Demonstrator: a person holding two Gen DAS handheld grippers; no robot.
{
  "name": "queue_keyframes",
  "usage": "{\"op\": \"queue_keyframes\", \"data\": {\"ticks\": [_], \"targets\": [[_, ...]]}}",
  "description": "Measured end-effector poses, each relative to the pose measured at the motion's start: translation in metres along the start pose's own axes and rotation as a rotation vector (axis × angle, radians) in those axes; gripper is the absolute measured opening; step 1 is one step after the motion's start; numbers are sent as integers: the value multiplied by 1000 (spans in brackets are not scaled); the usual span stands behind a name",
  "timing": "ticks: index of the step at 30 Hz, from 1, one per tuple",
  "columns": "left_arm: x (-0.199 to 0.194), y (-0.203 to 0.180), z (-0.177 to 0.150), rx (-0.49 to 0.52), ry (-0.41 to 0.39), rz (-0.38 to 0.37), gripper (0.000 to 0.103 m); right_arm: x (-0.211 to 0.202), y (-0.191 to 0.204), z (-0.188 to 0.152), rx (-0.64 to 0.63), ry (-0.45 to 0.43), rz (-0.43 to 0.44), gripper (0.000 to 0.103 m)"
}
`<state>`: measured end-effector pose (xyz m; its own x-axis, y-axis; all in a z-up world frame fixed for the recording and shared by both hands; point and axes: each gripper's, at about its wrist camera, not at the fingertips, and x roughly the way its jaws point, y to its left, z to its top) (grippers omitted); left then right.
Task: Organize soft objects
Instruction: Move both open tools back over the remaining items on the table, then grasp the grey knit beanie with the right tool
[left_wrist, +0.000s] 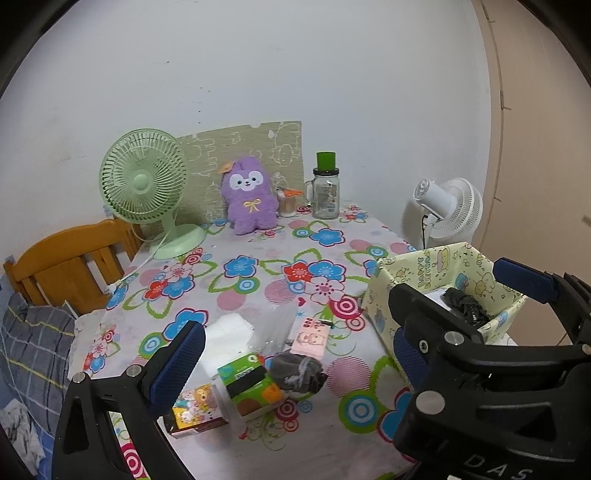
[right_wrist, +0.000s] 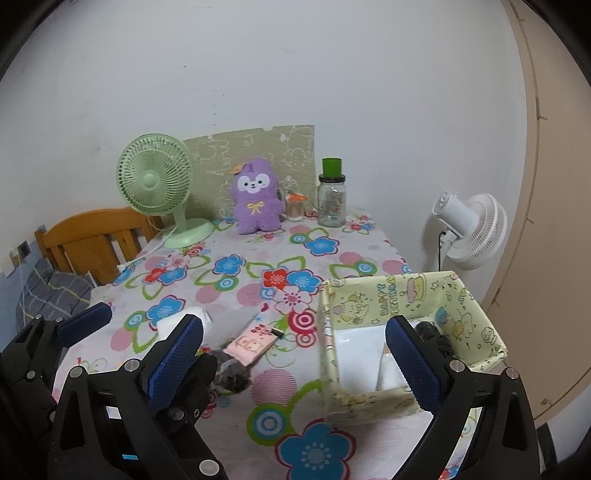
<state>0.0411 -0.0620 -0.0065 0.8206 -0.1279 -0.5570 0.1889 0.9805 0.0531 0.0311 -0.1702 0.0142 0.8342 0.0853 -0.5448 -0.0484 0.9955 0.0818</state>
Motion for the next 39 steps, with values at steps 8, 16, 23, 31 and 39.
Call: {"op": "queue_keyframes", "data": {"ticks": [8, 16, 23, 31, 39], "targets": [[-5, 17, -7, -12, -3, 4, 103, 1, 17, -3, -18, -4, 36, 100], [-6, 31, -13, -34, -12, 3, 103, 7, 32, -5, -30, -11, 57, 100], [5, 44, -20, -40, 16, 2, 103, 22, 45, -10, -52, 9, 63, 100], [23, 58, -28, -55, 53, 20, 103, 43, 54, -17, -55, 40, 81, 100], [40, 72, -38, -83, 85, 32, 102, 62, 61, -23, -66, 64, 69, 100]]}}
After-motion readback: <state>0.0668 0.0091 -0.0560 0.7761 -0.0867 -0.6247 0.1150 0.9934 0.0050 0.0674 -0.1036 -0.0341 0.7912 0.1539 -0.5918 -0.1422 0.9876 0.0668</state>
